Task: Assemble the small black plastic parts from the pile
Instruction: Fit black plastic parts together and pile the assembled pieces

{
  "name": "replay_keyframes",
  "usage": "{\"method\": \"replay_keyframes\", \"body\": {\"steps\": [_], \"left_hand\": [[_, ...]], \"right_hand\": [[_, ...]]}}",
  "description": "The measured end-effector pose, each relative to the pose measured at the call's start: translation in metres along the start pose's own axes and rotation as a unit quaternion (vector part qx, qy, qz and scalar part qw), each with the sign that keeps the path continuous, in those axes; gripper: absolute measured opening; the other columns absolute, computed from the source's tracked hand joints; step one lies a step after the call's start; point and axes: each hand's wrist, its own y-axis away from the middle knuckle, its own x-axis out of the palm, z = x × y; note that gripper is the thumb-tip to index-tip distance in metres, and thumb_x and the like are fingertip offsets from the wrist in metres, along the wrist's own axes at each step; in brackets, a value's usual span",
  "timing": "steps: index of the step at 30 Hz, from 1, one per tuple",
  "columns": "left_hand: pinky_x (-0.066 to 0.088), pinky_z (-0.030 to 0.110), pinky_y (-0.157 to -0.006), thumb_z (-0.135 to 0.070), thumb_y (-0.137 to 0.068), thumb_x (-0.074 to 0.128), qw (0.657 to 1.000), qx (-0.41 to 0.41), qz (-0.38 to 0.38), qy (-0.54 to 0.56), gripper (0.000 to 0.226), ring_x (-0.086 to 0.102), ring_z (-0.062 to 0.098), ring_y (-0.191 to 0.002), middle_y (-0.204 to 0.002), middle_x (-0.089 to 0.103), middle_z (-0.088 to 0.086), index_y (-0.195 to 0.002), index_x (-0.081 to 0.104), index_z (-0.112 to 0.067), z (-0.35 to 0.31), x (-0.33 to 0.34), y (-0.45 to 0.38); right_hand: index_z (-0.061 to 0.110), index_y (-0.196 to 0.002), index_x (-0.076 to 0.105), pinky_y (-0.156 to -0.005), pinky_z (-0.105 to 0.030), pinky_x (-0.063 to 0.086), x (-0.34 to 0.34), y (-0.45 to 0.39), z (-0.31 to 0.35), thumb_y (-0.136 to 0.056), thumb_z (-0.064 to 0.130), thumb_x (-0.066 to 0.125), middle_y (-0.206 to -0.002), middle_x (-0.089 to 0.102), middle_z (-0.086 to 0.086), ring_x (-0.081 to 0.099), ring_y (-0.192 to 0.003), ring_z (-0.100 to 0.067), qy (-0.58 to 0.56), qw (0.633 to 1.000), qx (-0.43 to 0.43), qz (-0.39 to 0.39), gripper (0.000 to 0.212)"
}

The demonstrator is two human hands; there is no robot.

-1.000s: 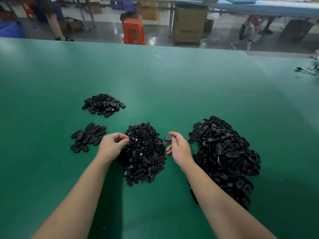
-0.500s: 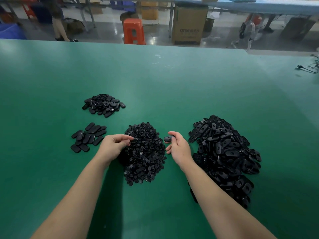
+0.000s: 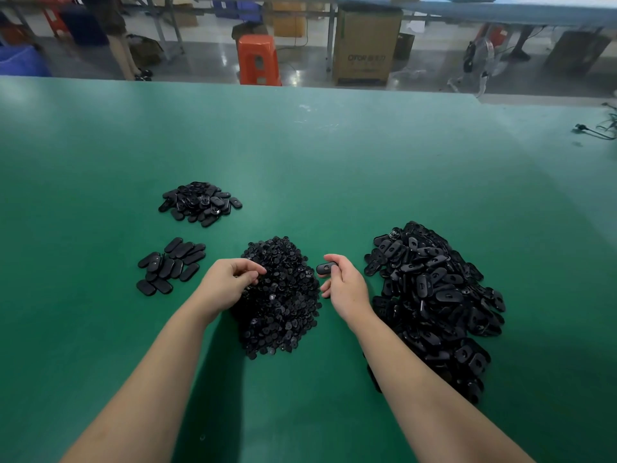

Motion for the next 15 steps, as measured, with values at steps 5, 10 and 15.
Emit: {"method": "replay_keyframes", "body": {"steps": [5, 10, 15], "left_hand": [[0.046, 0.027, -0.064, -0.012, -0.095, 0.068, 1.000, -0.010, -0.003, 0.022, 0.019, 0.051, 0.006, -0.060, -0.076, 0.071, -0.007, -0.090, 0.077, -0.029, -0.0047, 0.0020, -0.0001], [0.042, 0.017, -0.059, -0.012, -0.093, 0.071, 1.000, -0.001, 0.006, 0.004, 0.016, 0.051, -0.001, -0.056, -0.071, 0.067, -0.010, -0.094, 0.076, -0.027, -0.0066, 0.0041, 0.0007], [0.036, 0.013, -0.049, -0.023, -0.094, 0.071, 0.998, 0.018, 0.004, -0.068, 0.012, 0.044, 0.001, -0.049, -0.056, 0.062, -0.017, -0.091, 0.074, -0.034, -0.0072, 0.0080, -0.0004]], "right_hand": [[0.027, -0.127, 0.058, -0.068, -0.024, 0.053, -0.0008, 0.0004, -0.0004, -0.109, 0.020, 0.036, -0.080, 0.070, -0.001, 0.063, -0.061, -0.006, 0.006, 1.000, 0.000, 0.001, 0.030], [0.027, -0.128, 0.058, -0.063, -0.018, 0.046, -0.0013, 0.0004, 0.0002, -0.109, 0.020, 0.036, -0.077, 0.068, 0.000, 0.062, -0.061, -0.006, 0.017, 1.000, -0.003, 0.001, 0.030], [0.027, -0.128, 0.058, -0.067, -0.021, 0.049, -0.0009, 0.0003, -0.0009, -0.109, 0.020, 0.036, -0.075, 0.068, 0.000, 0.063, -0.062, -0.007, 0.012, 1.000, -0.004, 0.000, 0.030]]}}
